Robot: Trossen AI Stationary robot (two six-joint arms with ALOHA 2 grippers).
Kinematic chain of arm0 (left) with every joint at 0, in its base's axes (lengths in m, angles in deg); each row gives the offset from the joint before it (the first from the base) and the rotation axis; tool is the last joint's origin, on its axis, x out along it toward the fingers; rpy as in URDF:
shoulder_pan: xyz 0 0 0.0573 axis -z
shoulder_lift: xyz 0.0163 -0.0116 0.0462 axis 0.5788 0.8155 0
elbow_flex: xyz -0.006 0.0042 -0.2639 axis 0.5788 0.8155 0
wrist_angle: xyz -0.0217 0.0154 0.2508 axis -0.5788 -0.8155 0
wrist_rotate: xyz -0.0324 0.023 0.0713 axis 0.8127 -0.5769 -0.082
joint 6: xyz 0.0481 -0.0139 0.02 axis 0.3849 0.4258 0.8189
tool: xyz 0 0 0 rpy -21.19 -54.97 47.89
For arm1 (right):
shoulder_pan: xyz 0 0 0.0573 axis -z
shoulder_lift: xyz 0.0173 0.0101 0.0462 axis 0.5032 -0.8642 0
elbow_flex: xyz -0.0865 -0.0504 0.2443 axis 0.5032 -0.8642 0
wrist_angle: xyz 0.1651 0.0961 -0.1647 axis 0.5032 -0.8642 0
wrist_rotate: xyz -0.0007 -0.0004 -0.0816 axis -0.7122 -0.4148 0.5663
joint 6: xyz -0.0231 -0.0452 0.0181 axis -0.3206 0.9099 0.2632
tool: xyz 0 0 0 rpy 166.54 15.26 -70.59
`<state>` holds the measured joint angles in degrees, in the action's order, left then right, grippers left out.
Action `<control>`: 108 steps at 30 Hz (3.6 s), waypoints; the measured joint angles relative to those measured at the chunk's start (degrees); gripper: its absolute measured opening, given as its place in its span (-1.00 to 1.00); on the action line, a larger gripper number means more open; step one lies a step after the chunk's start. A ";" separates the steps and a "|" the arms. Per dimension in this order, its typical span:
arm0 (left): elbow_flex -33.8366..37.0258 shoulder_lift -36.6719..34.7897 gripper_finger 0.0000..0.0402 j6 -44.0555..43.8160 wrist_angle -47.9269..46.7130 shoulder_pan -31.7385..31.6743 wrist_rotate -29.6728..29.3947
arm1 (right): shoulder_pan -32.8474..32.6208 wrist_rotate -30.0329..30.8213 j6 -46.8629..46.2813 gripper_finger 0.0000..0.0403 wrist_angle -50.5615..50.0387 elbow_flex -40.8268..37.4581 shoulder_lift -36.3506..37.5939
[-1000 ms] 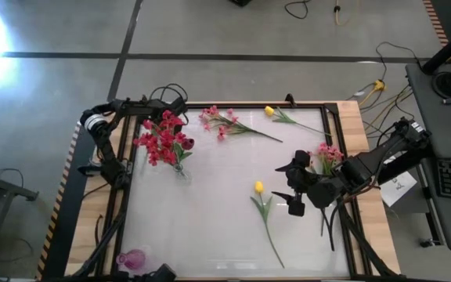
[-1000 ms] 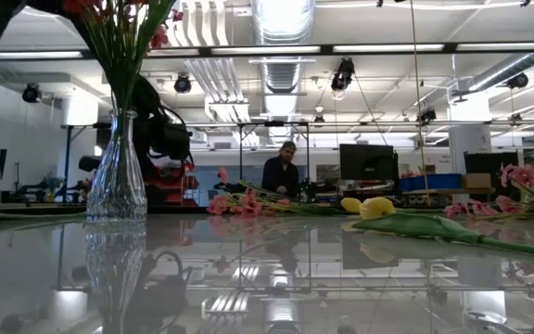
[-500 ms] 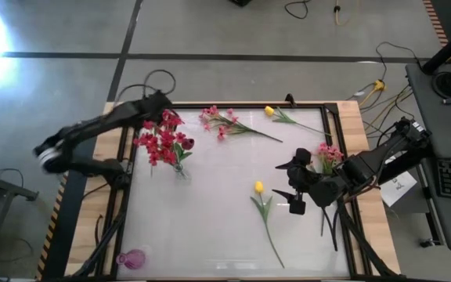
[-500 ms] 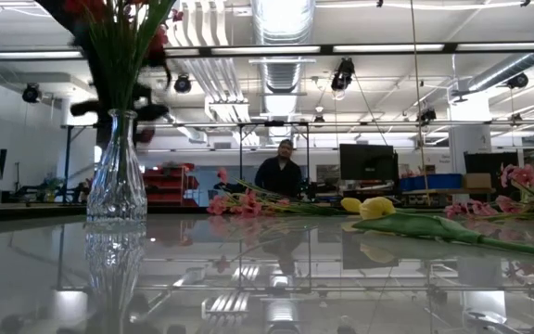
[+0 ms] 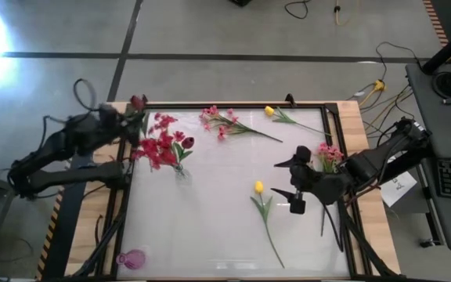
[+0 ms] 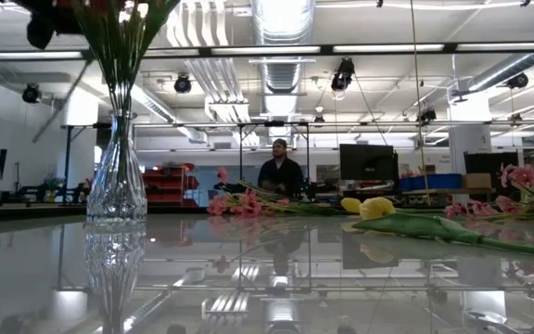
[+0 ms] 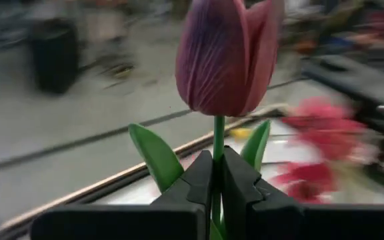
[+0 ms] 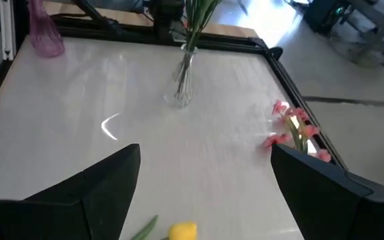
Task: Sort flowers into vase by color
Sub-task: Put the red flower into the transparent vase
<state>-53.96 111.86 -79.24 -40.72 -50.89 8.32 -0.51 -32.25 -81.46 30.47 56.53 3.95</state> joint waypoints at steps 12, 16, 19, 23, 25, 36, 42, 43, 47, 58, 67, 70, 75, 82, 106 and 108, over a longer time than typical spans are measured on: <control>-2.51 -18.32 -1.00 13.68 -2.30 9.35 6.44 | 0.37 2.64 7.55 0.63 6.40 0.39 0.01; -1.60 -23.11 -1.00 16.78 5.97 9.29 20.70 | 0.39 3.16 9.24 0.63 9.95 0.39 0.01; 2.02 -23.33 -1.00 16.00 11.19 8.97 31.64 | 0.38 4.59 11.36 0.63 13.07 0.39 -0.04; 10.28 -21.14 -1.00 15.67 24.79 8.58 40.15 | 0.50 6.04 14.82 0.63 16.41 0.39 -0.05; 14.84 -19.70 -1.00 15.71 32.30 8.58 43.44 | 0.50 6.10 15.50 0.63 17.95 0.39 -0.05; 23.63 -11.83 -1.00 24.28 50.35 8.58 41.57 | 1.72 6.10 18.35 0.63 19.30 0.39 -0.05; 13.21 -7.22 -1.00 27.09 38.25 8.58 41.93 | 3.45 6.04 19.55 0.63 19.47 0.39 -0.05; 11.75 -6.38 -1.00 27.69 36.68 8.59 41.50 | 3.73 6.00 19.58 0.63 19.48 0.39 -0.05; 10.03 -3.30 -1.00 29.64 34.41 8.58 40.86 | 4.09 6.02 20.01 0.63 19.58 0.39 -0.05; 15.04 -1.62 -1.00 33.48 44.99 8.78 50.77 | 4.02 5.82 20.01 0.63 19.66 0.39 -0.05; 12.20 -1.66 -1.00 37.67 36.23 8.82 53.59 | 4.40 5.83 20.20 0.63 20.57 0.38 -0.05; 12.67 -0.39 -1.00 38.56 35.77 8.82 53.07 | 5.05 5.84 20.20 0.63 20.56 0.37 -0.05; 12.72 1.18 -1.00 40.42 37.37 8.83 53.31 | 5.99 5.69 20.03 0.63 20.57 0.37 -0.05; 8.20 1.05 -1.00 43.66 35.98 8.84 58.85 | 6.78 5.38 20.20 0.63 20.93 0.37 -0.05; 12.04 2.28 -1.00 28.02 36.17 8.84 40.06 | 6.84 5.45 21.42 0.63 21.79 0.37 -0.05; 11.42 2.60 -1.00 26.55 36.12 8.84 39.91 | 6.97 5.45 21.50 0.63 21.81 0.37 -0.05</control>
<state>-42.55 114.46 -52.68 -4.61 -42.04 48.23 6.47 -26.81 -59.96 52.28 56.90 3.89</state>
